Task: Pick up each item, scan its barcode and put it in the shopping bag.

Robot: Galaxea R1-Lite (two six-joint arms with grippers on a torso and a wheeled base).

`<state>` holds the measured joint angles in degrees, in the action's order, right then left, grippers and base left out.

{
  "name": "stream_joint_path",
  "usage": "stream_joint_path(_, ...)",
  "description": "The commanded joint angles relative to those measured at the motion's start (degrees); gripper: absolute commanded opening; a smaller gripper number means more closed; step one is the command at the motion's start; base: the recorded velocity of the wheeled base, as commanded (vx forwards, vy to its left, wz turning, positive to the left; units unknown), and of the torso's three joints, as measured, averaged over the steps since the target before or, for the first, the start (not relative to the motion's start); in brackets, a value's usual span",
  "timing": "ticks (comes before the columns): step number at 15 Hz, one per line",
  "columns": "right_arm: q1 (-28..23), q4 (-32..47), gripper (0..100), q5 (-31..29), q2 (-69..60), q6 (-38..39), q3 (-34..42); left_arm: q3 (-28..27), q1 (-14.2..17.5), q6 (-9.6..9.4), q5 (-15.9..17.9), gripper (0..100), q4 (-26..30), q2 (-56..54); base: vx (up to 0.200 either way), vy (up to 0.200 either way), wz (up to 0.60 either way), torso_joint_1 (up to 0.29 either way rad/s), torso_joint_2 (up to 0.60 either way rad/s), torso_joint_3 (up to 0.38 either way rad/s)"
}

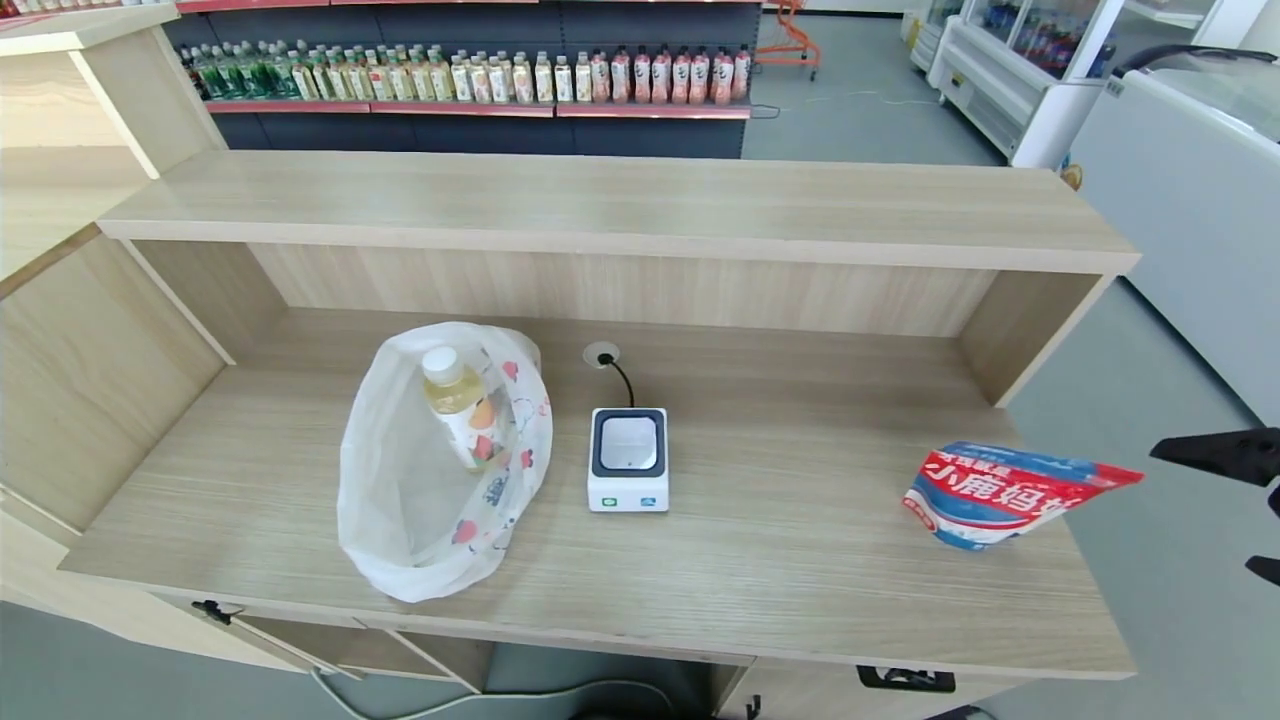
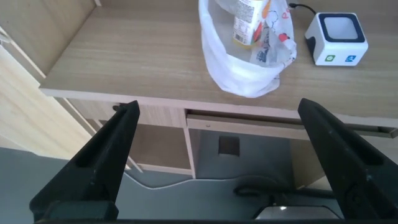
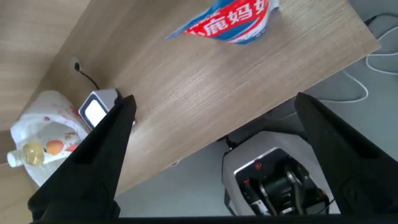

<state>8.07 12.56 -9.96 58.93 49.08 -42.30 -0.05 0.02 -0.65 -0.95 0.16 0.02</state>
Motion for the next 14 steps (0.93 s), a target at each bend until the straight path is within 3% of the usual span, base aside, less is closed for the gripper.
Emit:
stream_joint_path(1, -2.4, 0.1, 100, 0.0, 0.8, 0.8, -0.8, 0.0, 0.0, 0.03, 0.0, 100, 0.0, 0.0, 0.000, 0.000, 0.00, 0.000, 0.00, 0.000)
stream_joint_path(8, -13.0, 2.4, 100, 1.7, 14.8, 10.3, -7.9, 0.0, 0.0, 0.03, 0.0, 100, 0.0, 0.0, 0.000, 0.000, 0.00, 0.000, 0.00, 0.000)
stream_joint_path(14, -12.4, -2.1, 100, 1.2, 29.3, 10.3, -6.6, 0.0, 0.0, 0.03, 0.0, 100, 0.0, 0.0, 0.000, 0.000, 0.00, 0.000, 0.00, 0.000)
